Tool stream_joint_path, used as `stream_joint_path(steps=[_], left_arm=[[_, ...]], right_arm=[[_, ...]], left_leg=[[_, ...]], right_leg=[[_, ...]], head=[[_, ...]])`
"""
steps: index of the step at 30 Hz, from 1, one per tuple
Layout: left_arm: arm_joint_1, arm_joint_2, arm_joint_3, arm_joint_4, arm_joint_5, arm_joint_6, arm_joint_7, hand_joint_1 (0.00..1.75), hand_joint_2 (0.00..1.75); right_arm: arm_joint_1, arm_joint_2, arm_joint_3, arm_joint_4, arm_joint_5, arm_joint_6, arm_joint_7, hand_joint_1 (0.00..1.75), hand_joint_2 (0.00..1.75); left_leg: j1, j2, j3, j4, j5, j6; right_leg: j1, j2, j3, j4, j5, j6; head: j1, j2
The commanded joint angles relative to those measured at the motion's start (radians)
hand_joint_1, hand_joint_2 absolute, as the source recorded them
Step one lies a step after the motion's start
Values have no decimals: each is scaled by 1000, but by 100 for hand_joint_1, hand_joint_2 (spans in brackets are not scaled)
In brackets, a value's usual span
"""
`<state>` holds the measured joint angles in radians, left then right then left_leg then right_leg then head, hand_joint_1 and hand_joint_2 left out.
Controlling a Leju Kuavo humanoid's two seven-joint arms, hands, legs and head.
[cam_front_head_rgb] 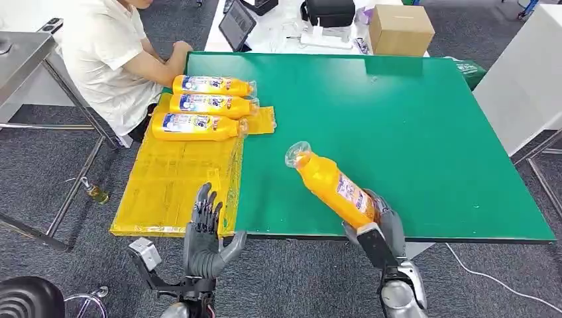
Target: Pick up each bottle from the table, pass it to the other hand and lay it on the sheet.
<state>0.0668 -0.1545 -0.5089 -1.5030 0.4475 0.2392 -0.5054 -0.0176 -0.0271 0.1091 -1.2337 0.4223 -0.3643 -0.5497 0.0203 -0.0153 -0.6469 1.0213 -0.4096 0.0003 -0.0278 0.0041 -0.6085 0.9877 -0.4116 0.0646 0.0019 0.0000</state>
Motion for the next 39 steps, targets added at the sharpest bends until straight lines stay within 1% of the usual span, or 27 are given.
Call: stream_joint_path(steps=[1, 2, 3, 5, 6, 8, 11, 12, 15, 17, 18, 20, 21, 22, 23, 25, 26, 28, 29, 30, 31, 32, 34, 35, 37, 38, 39], left_arm=[[-29, 62, -58, 56, 34, -153, 51, 0, 175], [-40, 62, -64, 63, 25, -171, 57, 0, 175], [-50, 55, -63, 76, 8, -187, 70, 0, 175], [-63, 40, -55, 94, -9, -199, 78, 0, 175], [-75, 30, -56, 109, 71, -276, 124, 0, 175], [-108, 12, -53, 141, 84, -276, 131, 0, 175], [-135, 5, -60, 163, 96, -281, 138, 0, 175], [-139, 4, -61, 164, 96, -280, 135, 0, 175], [-149, 6, -65, 168, 95, -282, 131, 0, 175], [-153, 7, -61, 166, 90, -281, 122, 0, 175], [-156, 6, -57, 163, 87, -281, 116, 0, 175], [-156, 6, -57, 163, 87, -281, 116, 0, 175], [-156, 6, -57, 163, 87, -281, 116, 0, 175], [-156, 6, -57, 163, 87, -281, 116, 0, 175], [-156, 6, -57, 163, 87, -281, 116, 0, 175], [-157, 6, -54, 162, 86, -280, 116, 0, 175], [-158, 6, -53, 163, 87, -280, 116, 0, 175], [-161, 1, -45, 157, 79, -267, 101, 0, 175], [-162, 0, -46, 150, 77, -267, 99, 0, 175], [-162, 0, -47, 138, 70, -265, 92, 0, 175], [-161, 1, -49, 128, 63, -264, 86, 0, 175], [-161, 2, -50, 119, 59, -264, 81, 0, 175], [-162, 4, -47, 108, 50, -264, 75, 0, 175], [-165, 5, -47, 107, 43, -267, 69, 0, 175], [-170, 4, -40, 107, 41, -274, 62, 3, 175], [-168, 1, -32, 107, 44, -292, 53, 134, 175], [-165, 3, -29, 104, 61, -327, 48, 171, 175]], right_arm=[[-41, 54, 108, 10, 6, 72, -24, 175, 175], [-55, 60, 137, 17, 9, 82, -25, 166, 175], [-73, 62, 183, 22, 8, 97, -22, 166, 175], [-88, 67, 237, 19, -3, 123, -17, 164, 175], [-107, 58, 319, 16, -19, 213, -62, 175, 175], [-124, 94, 391, 22, -7, 196, -35, 175, 175], [-137, 87, 459, 24, -33, 190, -25, 175, 175], [-137, 83, 469, 25, -41, 189, -28, 175, 175], [-140, 71, 490, 30, -69, 180, -36, 175, 175], [-141, 68, 493, 32, -75, 181, -37, 175, 175], [-141, 68, 496, 34, -77, 183, -39, 171, 175], [-141, 68, 496, 34, -77, 183, -39, 171, 175], [-141, 68, 496, 34, -77, 183, -39, 171, 175], [-141, 68, 496, 34, -77, 183, -39, 171, 175], [-141, 68, 496, 34, -77, 183, -39, 171, 175], [-140, 69, 500, 34, -79, 186, -40, 175, 175], [-140, 69, 501, 34, -79, 187, -41, 171, 175], [-142, 70, 509, 37, -79, 190, -42, 173, 175], [-145, 69, 515, 40, -79, 192, -42, 173, 175], [-149, 67, 521, 48, -79, 197, -42, 171, 175], [-151, 66, 523, 57, -79, 201, -40, 171, 175], [-154, 65, 527, 67, -79, 205, -37, 168, 175], [-163, 55, 542, 88, -71, 229, -25, 171, 175], [-167, 51, 546, 96, -73, 246, -24, 175, 175], [-170, 45, 553, 106, -73, 269, -25, 175, 175], [-172, 42, 553, 113, -87, 307, -15, 154, 175], [-169, 42, 545, 114, -121, 356, -6, 96, 175]], left_leg=[[0, 5, 7, -1, -3, 1], [0, 4, 5, -1, -2, 1], [1, 6, 7, -1, -3, 1], [1, 6, 5, -1, -2, 1], [0, 5, 3, -1, -1, 0], [0, 6, 4, -1, -1, 1], [1, 5, 5, 0, -1, 0], [1, 3, 3, -1, 0, 0], [1, 3, 8, -1, -2, 1], [0, 2, 4, -1, 0, 1], [1, 3, 7, -1, -1, 1], [1, 3, 8, -1, -2, 1], [1, 1, 4, -1, 0, 0], [1, 2, 6, -1, -1, 1], [0, 1, 3, -1, 0, 0], [1, 2, 8, -1, -2, 1], [1, 2, 5, -1, -1, 1], [1, 2, 6, -1, -1, 1], [1, 2, 4, -1, 0, 1], [1, 3, 10, -1, -3, 2], [0, 2, 4, 0, 0, 1], [1, 2, 6, 0, -1, 1], [0, 1, 3, -1, 0, 1], [1, 2, 6, -1, -1, 1], [1, 1, 5, -1, -1, 1], [1, 1, 3, -1, 0, 0], [1, 1, 7, -1, -1, 1]], right_leg=[[1, 3, 5, -1, -1, -4], [1, 3, 4, -1, -1, -3], [2, 5, 5, -1, -1, -4], [1, 5, 3, -1, 0, -3], [1, 4, 2, 0, 0, -2], [1, 4, 2, 0, 0, -3], [2, 3, 3, 0, 0, -3], [1, 2, 2, -1, 0, -2], [2, 1, 8, -2, -2, -4], [1, 1, 3, -1, 0, -2], [1, 2, 6, -2, -1, -3], [1, 1, 7, -1, -2, -4], [1, 0, 3, -1, -1, -2], [1, 0, 5, -1, -1, -3], [1, 0, 3, -1, 0, -2], [2, 0, 8, -1, -2, -4], [1, 0, 5, -1, -1, -3], [1, 0, 6, -1, -1, -3], [1, 0, 3, -1, -1, -2], [3, 1, 9, -2, -2, -5], [1, 0, 3, -1, -1, -2], [2, 0, 5, -1, -1, -3], [1, 0, 2, -1, 0, -2], [1, 0, 6, -1, -1, -3], [1, 0, 5, -1, -1, -3], [1, 0, 3, -1, 0, -2], [2, 0, 6, -2, -1, -3]], head=[[0, 0], [0, 0], [0, 0], [0, 0], [0, 0], [0, 0], [0, 0], [0, 0], [0, 0], [0, 0], [0, 0], [0, 0], [0, 0], [0, 0], [0, 0], [0, 0], [0, 0], [0, 0], [0, 0], [0, 0], [0, 0], [0, 0], [0, 0], [0, 0], [0, 0], [0, 0], [0, 0]])
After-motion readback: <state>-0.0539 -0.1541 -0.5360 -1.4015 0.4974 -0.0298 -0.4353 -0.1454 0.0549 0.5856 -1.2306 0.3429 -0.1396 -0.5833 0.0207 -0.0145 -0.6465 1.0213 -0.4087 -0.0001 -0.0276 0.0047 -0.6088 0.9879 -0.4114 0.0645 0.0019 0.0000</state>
